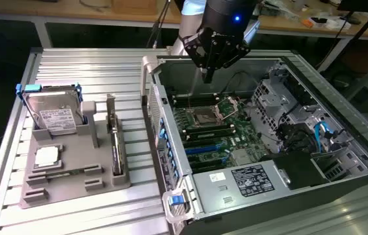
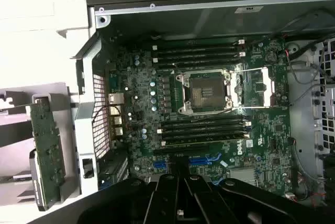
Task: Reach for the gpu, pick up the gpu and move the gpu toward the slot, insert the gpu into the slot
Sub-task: 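Reach for the gpu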
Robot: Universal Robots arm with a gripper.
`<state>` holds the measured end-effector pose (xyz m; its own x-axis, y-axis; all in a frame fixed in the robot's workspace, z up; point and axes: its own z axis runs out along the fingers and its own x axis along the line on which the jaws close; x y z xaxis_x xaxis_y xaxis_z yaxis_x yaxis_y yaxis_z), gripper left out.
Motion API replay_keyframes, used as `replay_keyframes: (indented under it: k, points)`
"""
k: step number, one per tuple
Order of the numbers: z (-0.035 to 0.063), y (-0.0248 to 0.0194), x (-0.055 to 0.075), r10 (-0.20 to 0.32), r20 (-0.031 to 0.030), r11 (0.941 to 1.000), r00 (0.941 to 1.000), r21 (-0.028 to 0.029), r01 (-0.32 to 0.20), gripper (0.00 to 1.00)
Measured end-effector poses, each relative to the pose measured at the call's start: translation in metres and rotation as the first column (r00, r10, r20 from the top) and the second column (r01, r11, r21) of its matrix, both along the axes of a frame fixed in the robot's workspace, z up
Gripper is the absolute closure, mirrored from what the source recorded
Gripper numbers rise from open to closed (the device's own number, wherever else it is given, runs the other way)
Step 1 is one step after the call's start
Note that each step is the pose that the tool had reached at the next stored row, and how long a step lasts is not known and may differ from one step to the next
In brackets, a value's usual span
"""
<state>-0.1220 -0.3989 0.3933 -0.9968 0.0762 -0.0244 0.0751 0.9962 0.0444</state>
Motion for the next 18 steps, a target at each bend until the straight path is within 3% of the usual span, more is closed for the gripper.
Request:
replay_keyframes:
  k: [8, 18]
  points:
    - [0.0, 0.0, -0.005, 0.0, 0.0, 1.0, 1.0, -0.0001, 0.0, 0.9]
    - [-0.0001, -0.0002, -0.038, 0.0, 0.0001, 1.0, 1.0, 0.0, 0.0, 0.9]
